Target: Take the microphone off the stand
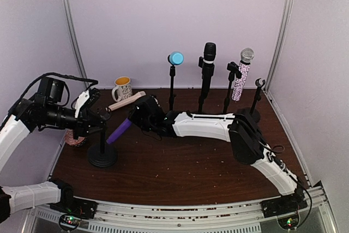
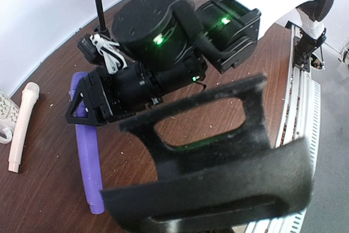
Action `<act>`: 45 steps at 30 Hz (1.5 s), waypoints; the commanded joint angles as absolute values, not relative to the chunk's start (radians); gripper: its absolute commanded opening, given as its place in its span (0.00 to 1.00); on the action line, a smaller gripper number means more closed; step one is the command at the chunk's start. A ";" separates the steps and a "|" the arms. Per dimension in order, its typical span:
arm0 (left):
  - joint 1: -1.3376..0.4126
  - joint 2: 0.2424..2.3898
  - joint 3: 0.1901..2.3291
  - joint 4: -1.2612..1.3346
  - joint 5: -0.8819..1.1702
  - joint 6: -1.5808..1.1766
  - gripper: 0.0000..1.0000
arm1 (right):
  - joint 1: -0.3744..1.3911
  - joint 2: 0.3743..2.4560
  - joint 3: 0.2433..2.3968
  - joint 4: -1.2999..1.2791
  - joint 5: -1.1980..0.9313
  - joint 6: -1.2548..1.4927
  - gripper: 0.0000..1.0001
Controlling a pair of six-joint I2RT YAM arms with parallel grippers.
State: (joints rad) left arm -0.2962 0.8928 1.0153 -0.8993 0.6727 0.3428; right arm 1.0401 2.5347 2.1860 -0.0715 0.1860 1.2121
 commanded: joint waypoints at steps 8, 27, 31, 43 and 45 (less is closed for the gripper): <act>-0.288 0.880 1.010 -0.807 0.670 0.332 0.00 | 1.018 2.605 2.235 -0.097 0.230 1.343 0.35; -0.288 0.982 0.976 -0.617 0.598 0.277 0.00 | 1.010 2.496 2.095 0.035 0.098 1.280 0.80; -0.285 1.050 0.982 -0.561 0.576 0.279 0.00 | 1.010 2.339 1.848 0.167 0.114 1.220 0.77; -0.206 1.333 1.037 -0.136 0.584 0.276 0.00 | 1.039 1.798 1.045 0.508 0.276 1.026 0.70; -0.205 1.369 1.050 -0.067 0.601 0.248 0.00 | 1.046 1.726 0.991 0.500 0.309 0.986 0.71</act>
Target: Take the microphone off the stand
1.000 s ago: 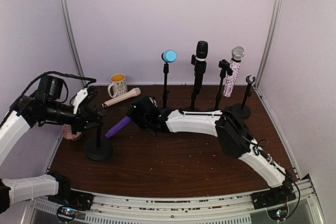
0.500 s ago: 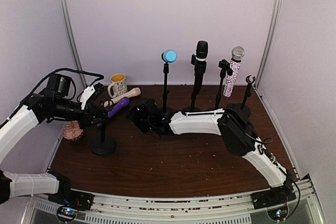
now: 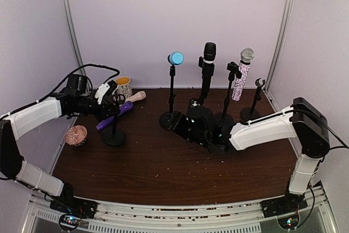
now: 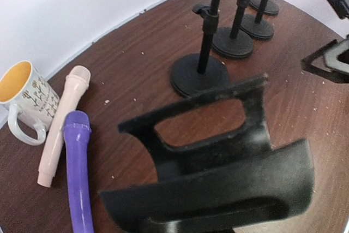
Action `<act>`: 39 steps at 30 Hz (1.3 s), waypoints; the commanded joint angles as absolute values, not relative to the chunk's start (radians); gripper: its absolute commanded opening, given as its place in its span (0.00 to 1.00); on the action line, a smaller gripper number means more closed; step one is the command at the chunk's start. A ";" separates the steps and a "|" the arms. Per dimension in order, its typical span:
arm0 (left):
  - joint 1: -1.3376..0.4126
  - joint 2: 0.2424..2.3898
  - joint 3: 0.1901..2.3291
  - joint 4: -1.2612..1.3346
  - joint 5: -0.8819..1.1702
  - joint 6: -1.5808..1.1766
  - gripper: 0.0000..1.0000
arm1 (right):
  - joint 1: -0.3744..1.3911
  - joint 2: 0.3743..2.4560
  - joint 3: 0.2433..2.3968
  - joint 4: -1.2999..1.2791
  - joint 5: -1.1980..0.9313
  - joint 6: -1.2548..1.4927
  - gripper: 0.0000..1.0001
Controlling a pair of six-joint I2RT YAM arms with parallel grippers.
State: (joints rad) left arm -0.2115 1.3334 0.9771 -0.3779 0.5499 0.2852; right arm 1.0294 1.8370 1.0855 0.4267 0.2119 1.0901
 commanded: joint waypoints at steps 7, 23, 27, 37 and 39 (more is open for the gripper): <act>-0.258 1.395 1.117 -0.198 0.771 0.255 0.00 | 1.111 1.550 0.890 0.528 0.390 0.710 0.74; -0.373 1.352 0.955 -0.268 0.730 0.402 0.37 | 1.262 1.622 0.955 0.524 0.463 0.316 0.73; -0.357 1.292 0.874 -0.277 0.732 0.427 0.43 | 1.276 1.666 0.995 0.508 0.461 0.293 0.72; -0.256 1.165 0.929 -0.680 0.699 0.582 0.98 | 1.286 1.827 1.167 0.434 0.360 0.164 0.79; -0.213 1.149 0.959 -0.743 0.691 0.581 0.98 | 1.275 1.884 1.230 0.392 0.321 0.134 0.80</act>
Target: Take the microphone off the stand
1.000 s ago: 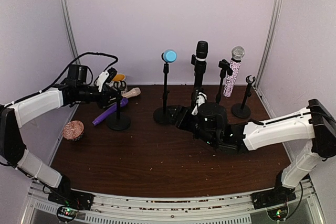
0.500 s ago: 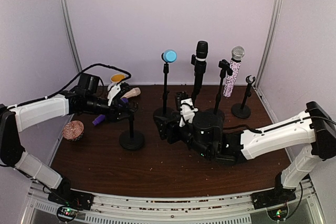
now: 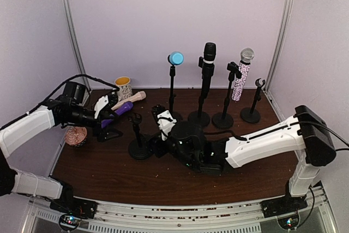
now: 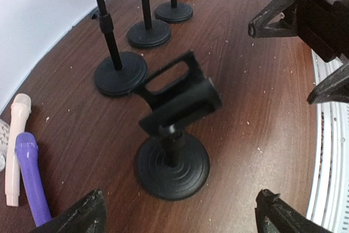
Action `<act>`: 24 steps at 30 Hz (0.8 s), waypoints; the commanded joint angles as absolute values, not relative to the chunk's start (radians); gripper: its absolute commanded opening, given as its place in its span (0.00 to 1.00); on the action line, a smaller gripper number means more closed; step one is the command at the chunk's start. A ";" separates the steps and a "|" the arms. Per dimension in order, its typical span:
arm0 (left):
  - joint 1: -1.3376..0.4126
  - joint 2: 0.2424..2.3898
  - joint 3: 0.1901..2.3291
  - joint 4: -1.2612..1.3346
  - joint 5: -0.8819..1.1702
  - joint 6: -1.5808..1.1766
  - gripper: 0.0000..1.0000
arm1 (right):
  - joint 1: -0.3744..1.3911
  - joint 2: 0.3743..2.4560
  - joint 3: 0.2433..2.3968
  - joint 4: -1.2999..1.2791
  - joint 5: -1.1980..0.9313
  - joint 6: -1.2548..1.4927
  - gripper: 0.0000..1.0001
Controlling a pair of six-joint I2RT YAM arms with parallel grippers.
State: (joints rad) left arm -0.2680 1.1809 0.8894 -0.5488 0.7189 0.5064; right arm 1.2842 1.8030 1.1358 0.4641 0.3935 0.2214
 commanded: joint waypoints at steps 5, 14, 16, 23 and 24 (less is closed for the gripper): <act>-0.146 1.108 1.041 -0.828 0.650 0.546 0.98 | 1.238 2.003 1.370 0.343 0.241 0.083 0.80; -0.126 1.097 1.119 -0.924 0.655 0.499 0.98 | 1.207 2.194 1.632 0.238 0.333 0.006 0.67; -0.122 1.091 1.127 -0.935 0.665 0.499 0.98 | 1.204 2.227 1.682 0.218 0.359 -0.005 0.63; -0.118 1.096 1.180 -0.974 0.684 0.503 0.95 | 1.203 2.278 1.719 0.224 0.438 -0.023 0.47; -0.118 1.095 1.182 -0.974 0.688 0.503 0.94 | 1.203 2.271 1.708 0.231 0.442 -0.022 0.43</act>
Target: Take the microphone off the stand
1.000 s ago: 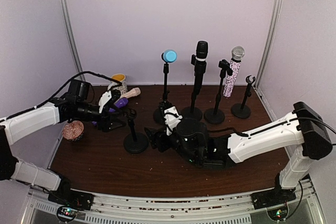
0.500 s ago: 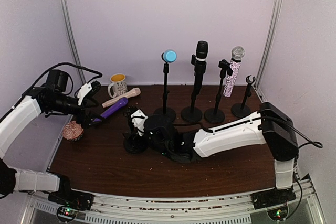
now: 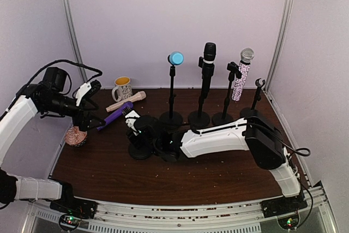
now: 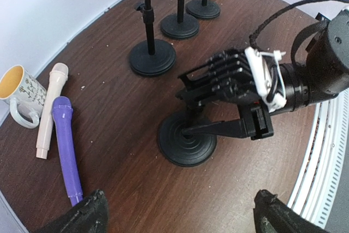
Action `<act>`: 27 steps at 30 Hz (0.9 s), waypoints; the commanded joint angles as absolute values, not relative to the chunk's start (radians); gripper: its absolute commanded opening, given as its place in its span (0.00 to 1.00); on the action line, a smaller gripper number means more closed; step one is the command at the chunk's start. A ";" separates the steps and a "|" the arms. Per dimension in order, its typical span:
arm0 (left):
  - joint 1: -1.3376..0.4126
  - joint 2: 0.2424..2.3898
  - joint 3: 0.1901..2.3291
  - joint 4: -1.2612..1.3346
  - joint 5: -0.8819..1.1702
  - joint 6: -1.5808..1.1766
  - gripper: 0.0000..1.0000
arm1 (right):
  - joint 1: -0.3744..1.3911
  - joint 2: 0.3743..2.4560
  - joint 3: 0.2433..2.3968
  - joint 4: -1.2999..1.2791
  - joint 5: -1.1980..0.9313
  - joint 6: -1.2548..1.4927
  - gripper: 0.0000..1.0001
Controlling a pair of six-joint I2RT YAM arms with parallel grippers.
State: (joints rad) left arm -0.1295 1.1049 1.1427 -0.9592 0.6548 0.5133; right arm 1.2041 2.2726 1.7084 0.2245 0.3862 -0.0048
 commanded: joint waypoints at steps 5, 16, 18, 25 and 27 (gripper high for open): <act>-0.118 1.100 1.191 -0.970 0.706 0.504 0.92 | 1.201 2.159 1.569 0.298 0.513 -0.052 0.07; -0.118 1.123 1.231 -0.959 0.710 0.496 0.91 | 1.048 1.639 1.027 0.357 0.636 -0.005 0.00; -0.118 1.126 1.229 -0.957 0.710 0.495 0.91 | 1.003 1.538 0.930 0.345 0.643 0.023 0.00; -0.117 1.127 1.227 -0.950 0.724 0.491 0.90 | 0.850 1.260 0.722 0.262 0.676 0.062 0.00; -0.118 1.128 1.231 -0.950 0.727 0.489 0.90 | 0.798 1.215 0.706 0.208 0.673 0.081 0.00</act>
